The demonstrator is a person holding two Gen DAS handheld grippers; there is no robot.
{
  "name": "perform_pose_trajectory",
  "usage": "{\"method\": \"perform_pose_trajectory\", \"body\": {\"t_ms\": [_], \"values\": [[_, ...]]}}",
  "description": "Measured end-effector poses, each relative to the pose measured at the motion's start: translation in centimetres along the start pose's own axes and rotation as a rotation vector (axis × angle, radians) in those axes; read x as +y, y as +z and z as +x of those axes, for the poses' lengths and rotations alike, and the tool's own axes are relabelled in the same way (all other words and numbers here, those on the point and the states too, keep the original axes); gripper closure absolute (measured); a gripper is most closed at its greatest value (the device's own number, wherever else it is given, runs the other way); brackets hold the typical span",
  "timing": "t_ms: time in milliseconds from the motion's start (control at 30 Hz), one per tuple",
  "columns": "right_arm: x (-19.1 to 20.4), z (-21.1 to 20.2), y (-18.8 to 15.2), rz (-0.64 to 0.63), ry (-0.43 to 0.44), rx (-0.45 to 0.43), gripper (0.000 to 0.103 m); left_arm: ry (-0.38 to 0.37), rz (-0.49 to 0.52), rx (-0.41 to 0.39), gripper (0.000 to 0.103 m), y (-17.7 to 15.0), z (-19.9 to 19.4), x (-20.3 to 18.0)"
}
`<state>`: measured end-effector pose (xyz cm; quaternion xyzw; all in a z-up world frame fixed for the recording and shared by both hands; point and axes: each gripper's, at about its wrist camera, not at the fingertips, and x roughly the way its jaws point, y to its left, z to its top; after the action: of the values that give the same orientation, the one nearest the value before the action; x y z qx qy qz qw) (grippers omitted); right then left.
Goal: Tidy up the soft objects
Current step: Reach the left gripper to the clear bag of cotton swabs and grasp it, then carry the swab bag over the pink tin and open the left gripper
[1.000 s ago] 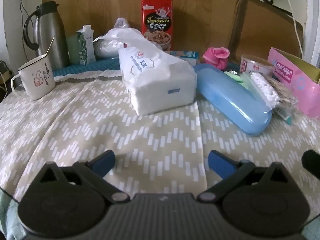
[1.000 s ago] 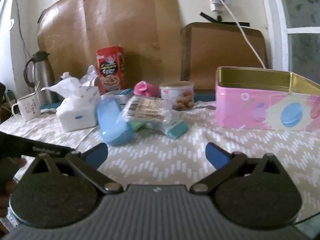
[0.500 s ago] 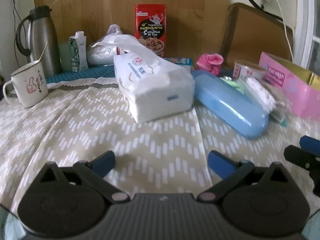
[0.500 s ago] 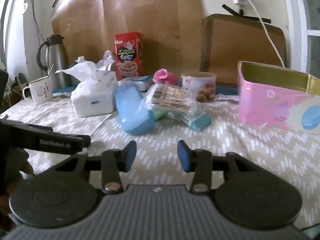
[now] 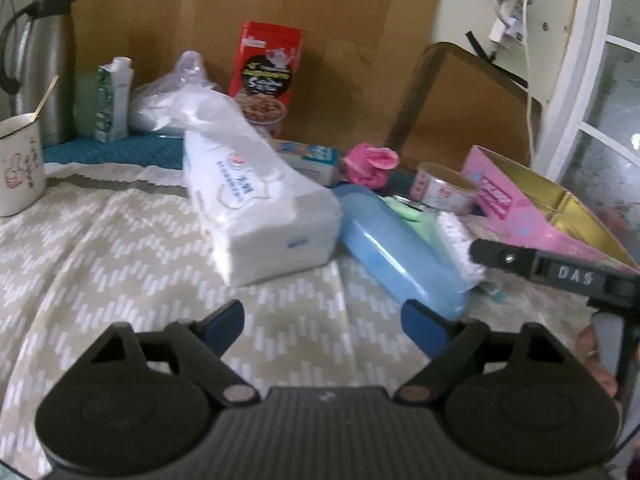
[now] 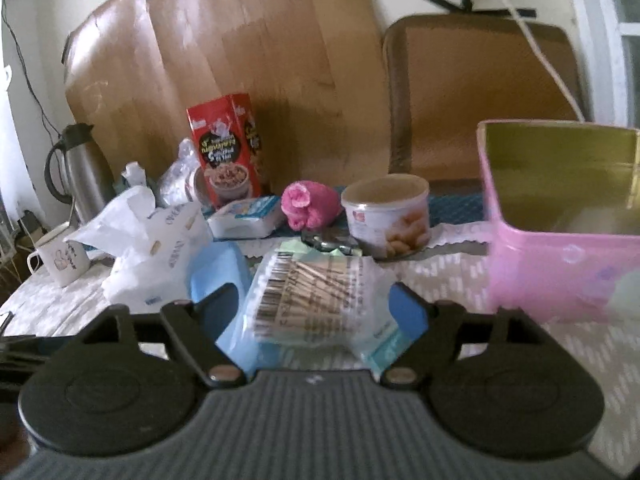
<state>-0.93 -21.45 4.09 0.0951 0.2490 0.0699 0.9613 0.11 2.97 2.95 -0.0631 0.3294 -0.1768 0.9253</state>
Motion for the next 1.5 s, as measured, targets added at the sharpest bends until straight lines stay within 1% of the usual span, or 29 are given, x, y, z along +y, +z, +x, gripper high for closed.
{"method": "perform_pose_trajectory", "body": {"t_ms": [33,100,167,233,300,367,433,467,500,567,667,733,767,800,833,900,967,1133,1267,1333,1400,1433,1500], "values": [[-0.1,0.3,0.0,0.0,0.011,0.023,0.036,-0.012,0.0,0.0,0.016,-0.1,-0.1,-0.2],[-0.2,-0.4,-0.4,-0.003,0.022,0.023,0.039,-0.06,0.002,0.008,0.016,0.0,-0.1,-0.4],[-0.3,-1.9,-1.0,-0.006,0.019,0.035,0.039,-0.131,0.007,0.023,0.016,0.2,-0.1,-0.9],[-0.4,-3.7,-1.6,-0.006,0.024,0.028,0.039,-0.188,0.02,0.034,0.017,0.4,0.2,-2.0],[-0.2,-5.5,-2.7,-0.033,-0.027,0.007,0.038,-0.254,0.058,0.058,0.019,0.3,0.8,-3.8],[-0.3,-6.8,-3.9,-0.066,-0.099,-0.005,0.036,-0.297,0.082,0.094,0.022,0.0,1.6,-5.4],[-0.9,-7.7,-4.8,-0.082,-0.127,-0.026,0.026,-0.33,0.092,0.143,0.027,-0.1,2.8,-7.1],[-1.2,-7.8,-5.1,-0.093,-0.13,-0.03,0.018,-0.342,0.089,0.167,0.029,-0.1,3.2,-7.8],[-1.5,-7.9,-5.3,-0.104,-0.131,-0.028,0.017,-0.357,0.08,0.197,0.031,-0.2,3.8,-8.5],[-1.8,-7.6,-5.5,-0.119,-0.118,-0.004,0.017,-0.375,0.057,0.25,0.035,-0.4,4.8,-9.4],[-2.1,-7.1,-5.9,-0.121,-0.086,0.013,0.016,-0.378,0.048,0.309,0.048,-0.5,6.3,-10.8],[-2.2,-6.9,-6.0,-0.12,-0.071,0.012,0.017,-0.353,0.069,0.311,0.057,-0.5,6.5,-12.0],[-2.4,-6.7,-6.1,-0.114,-0.057,0.017,0.021,-0.347,0.074,0.321,0.059,-0.5,6.8,-12.6],[-2.5,-6.7,-6.1,-0.107,-0.04,0.025,0.028,-0.345,0.073,0.325,0.059,-0.2,7.0,-12.6],[-2.6,-6.7,-6.2,-0.101,-0.022,0.029,0.029,-0.346,0.076,0.332,0.059,-0.2,7.1,-13.3],[-3.0,-7.3,-6.5,-0.101,-0.021,0.012,0.031,-0.349,0.101,0.342,0.058,0.0,7.3,-14.7],[-3.6,-8.1,-6.9,-0.097,-0.04,-0.01,0.031,-0.365,0.135,0.347,0.058,0.2,7.4,-16.7],[-7.5,-11.4,-7.4,-0.02,-0.105,-0.083,0.032,-0.417,0.242,0.366,0.058,0.0,8.9,-23.3],[-11.6,-13.6,-8.0,0.05,-0.174,-0.094,0.032,-0.455,0.305,0.393,0.055,-1.0,10.6,-28.4],[-13.4,-14.6,-8.3,0.075,-0.197,-0.101,0.032,-0.46,0.323,0.393,0.055,-1.3,10.9,-29.8],[-14.6,-15.2,-8.3,0.079,-0.208,-0.102,0.032,-0.465,0.334,0.367,0.055,-0.6,10.1,-31.1],[-15.0,-15.6,-8.1,0.079,-0.208,-0.11,0.032,-0.475,0.345,0.328,0.055,0.1,9.4,-31.6],[-15.7,-16.5,-7.2,0.077,-0.193,-0.161,0.032,-0.49,0.351,0.239,0.055,1.9,8.1,-32.5]]}}
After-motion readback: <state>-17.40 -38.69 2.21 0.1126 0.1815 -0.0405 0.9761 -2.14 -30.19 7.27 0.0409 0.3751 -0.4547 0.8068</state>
